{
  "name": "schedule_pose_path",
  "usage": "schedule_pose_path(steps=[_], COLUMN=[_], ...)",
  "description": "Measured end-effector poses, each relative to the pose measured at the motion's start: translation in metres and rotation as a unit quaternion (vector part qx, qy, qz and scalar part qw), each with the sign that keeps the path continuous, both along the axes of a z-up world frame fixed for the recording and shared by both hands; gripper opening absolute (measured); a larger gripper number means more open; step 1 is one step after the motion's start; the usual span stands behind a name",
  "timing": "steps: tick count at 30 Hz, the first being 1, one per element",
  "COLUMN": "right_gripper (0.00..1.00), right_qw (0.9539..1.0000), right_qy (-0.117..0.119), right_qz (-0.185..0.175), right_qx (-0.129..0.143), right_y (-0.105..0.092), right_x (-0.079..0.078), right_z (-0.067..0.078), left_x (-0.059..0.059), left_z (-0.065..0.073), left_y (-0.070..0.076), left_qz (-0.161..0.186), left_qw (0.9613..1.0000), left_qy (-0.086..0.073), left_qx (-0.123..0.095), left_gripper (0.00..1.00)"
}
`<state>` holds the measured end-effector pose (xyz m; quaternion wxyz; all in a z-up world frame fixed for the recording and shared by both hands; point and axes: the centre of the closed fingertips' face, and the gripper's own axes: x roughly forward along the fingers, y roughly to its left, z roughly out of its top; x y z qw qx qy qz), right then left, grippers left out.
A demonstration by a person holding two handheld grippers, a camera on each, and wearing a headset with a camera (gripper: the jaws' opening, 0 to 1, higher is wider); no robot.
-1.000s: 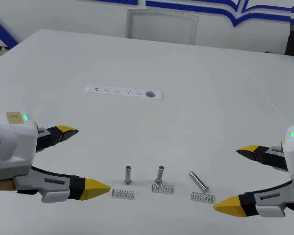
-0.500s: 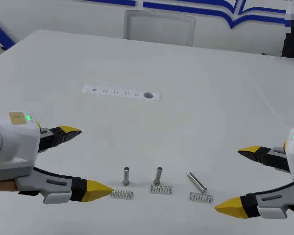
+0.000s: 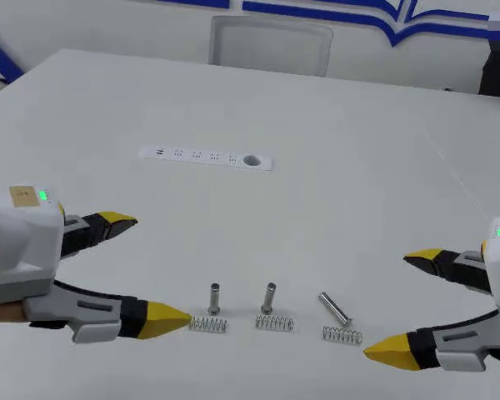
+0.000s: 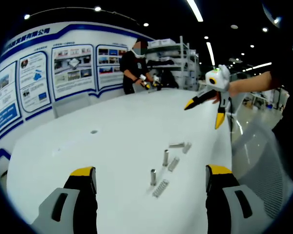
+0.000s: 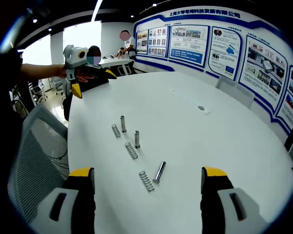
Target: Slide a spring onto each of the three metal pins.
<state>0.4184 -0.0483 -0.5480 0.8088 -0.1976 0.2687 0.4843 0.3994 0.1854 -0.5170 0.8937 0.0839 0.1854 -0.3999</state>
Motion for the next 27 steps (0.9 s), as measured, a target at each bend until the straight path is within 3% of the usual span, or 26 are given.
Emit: schedule_pose_path(steps=[6, 13, 27], right_gripper=[0.9, 0.88, 0.84], right_qw=[1.0, 0.9999, 0.9998], right_qy=[0.003, 0.005, 0.014], right_qz=[0.002, -0.003, -0.007], right_qx=[0.009, 0.012, 0.015], right_y=[0.001, 0.002, 0.007], right_x=[0.0, 0.001, 0.006], right_z=[0.0, -0.001, -0.008], left_x=[0.0, -0.002, -0.003], left_z=[0.0, -0.008, -0.015], left_y=[0.003, 0.002, 0.004], left_qz=[0.003, -0.003, -0.001], left_qw=[1.0, 0.9999, 0.9999], left_qy=[-0.001, 0.008, 0.017], left_qx=[0.0, 0.009, 0.004], left_gripper=[0.95, 0.94, 0.93])
